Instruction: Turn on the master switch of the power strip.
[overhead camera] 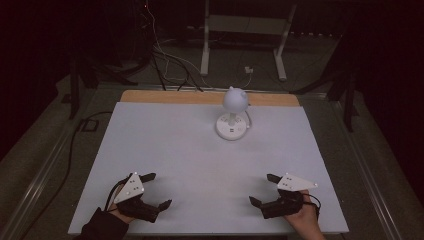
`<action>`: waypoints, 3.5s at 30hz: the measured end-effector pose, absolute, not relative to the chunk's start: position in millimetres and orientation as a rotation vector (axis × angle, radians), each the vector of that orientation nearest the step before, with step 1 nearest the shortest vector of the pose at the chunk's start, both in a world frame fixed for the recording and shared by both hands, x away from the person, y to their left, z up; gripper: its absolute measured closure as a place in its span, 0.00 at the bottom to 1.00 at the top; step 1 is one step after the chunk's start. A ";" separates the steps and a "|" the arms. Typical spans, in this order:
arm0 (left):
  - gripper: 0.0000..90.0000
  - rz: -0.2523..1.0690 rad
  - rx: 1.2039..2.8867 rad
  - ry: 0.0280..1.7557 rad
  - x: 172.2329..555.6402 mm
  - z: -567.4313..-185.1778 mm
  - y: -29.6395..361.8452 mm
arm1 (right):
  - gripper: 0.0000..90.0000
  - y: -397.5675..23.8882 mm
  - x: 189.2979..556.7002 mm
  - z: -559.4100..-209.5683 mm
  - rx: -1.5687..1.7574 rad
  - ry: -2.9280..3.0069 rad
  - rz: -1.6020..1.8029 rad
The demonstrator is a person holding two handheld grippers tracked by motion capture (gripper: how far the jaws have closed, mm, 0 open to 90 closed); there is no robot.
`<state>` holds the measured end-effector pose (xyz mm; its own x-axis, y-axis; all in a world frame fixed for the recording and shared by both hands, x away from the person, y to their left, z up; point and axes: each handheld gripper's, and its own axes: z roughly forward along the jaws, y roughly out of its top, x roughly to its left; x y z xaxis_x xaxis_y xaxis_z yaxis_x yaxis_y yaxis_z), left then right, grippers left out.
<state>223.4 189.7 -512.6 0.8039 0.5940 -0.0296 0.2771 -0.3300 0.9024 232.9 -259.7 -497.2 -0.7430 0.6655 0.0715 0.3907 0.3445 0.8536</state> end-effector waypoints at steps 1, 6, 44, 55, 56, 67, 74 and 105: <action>0.00 0.376 1.926 0.654 223.2 -512.5 189.5 | 0.00 -259.2 233.4 -496.4 0.950 2.322 1.366; 0.00 0.376 1.925 0.654 223.1 -512.1 189.5 | 0.00 -255.3 235.5 -491.0 0.933 2.309 1.390; 0.00 0.372 1.923 0.639 221.7 -510.6 188.7 | 0.00 -252.5 271.8 -448.2 0.948 2.217 1.491; 0.00 0.369 1.919 0.642 221.8 -510.6 189.4 | 0.00 -252.5 290.8 -445.8 0.950 2.207 1.476; 0.00 0.369 1.919 0.642 221.7 -510.6 189.5 | 0.00 -252.5 290.8 -445.8 0.950 2.207 1.476; 0.00 0.371 1.915 0.644 221.9 -510.4 189.8 | 0.00 -249.4 312.7 -438.4 0.943 2.199 1.468; 0.00 0.371 1.916 0.642 221.8 -510.2 190.0 | 0.00 -248.9 325.4 -434.7 0.952 2.197 1.473; 0.00 0.368 1.907 0.642 221.7 -509.6 190.4 | 0.01 -240.6 391.8 -440.5 1.009 2.234 1.469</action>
